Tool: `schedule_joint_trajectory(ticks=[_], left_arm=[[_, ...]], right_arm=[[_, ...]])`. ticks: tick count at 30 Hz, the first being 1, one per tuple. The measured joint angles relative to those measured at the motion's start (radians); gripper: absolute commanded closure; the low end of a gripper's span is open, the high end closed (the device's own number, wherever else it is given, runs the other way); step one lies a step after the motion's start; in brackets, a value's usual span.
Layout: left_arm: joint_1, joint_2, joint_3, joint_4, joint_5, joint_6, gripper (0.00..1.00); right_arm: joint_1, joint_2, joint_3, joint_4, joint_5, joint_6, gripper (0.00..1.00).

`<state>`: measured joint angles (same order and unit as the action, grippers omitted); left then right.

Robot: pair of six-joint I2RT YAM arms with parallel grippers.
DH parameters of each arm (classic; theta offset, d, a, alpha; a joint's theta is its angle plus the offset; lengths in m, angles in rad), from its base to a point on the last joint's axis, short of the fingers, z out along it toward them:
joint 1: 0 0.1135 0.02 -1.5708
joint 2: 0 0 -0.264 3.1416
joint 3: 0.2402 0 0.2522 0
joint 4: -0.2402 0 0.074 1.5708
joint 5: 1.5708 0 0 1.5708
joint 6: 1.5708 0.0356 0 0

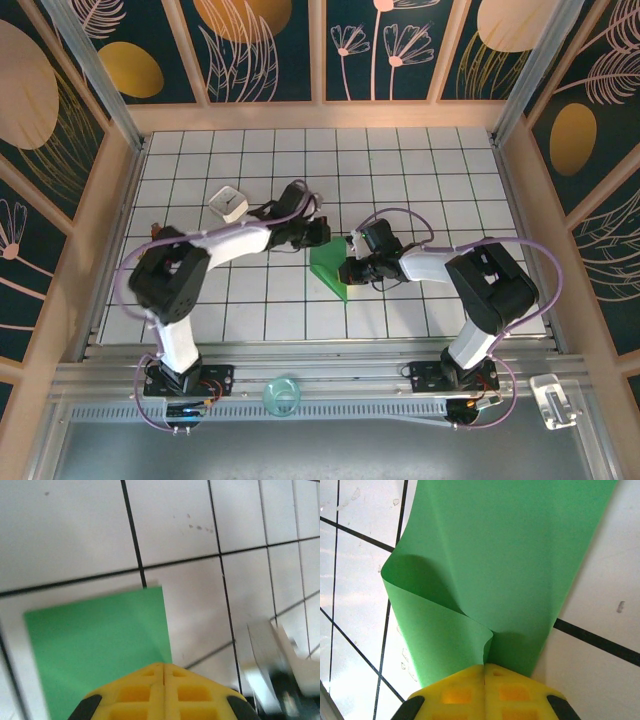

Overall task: Fold a paper plane with a square sheet of paper (pick it up from the middle)
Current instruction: Perform the third fold on the triangle at the bottom-center of the table.

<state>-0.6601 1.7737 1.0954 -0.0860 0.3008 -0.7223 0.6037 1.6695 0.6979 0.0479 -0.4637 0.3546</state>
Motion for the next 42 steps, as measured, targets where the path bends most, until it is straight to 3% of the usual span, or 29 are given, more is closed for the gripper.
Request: schedule_joint_trajectory(ticks=[5, 12, 21, 42], left_arm=[[-0.080, -0.185, -0.232, 0.123, -0.013, -0.124, 1.00], [-0.185, -0.169, -0.407, 0.338, 0.006, -0.296, 1.00], [-0.218, -0.079, -0.421, 0.523, 0.017, -0.404, 1.00], [-0.236, -0.072, -0.478, 0.582, 0.032, -0.469, 1.00]], right_arm=[[0.000, 0.000, 0.000, 0.001, 0.000, 0.000, 1.00], [0.000, 0.000, 0.000, 0.000, 0.000, -0.001, 1.00], [-0.001, 0.000, 0.000, 0.000, -0.001, -0.001, 1.00], [-0.004, 0.000, 0.000, 0.000, -0.002, -0.008, 1.00]])
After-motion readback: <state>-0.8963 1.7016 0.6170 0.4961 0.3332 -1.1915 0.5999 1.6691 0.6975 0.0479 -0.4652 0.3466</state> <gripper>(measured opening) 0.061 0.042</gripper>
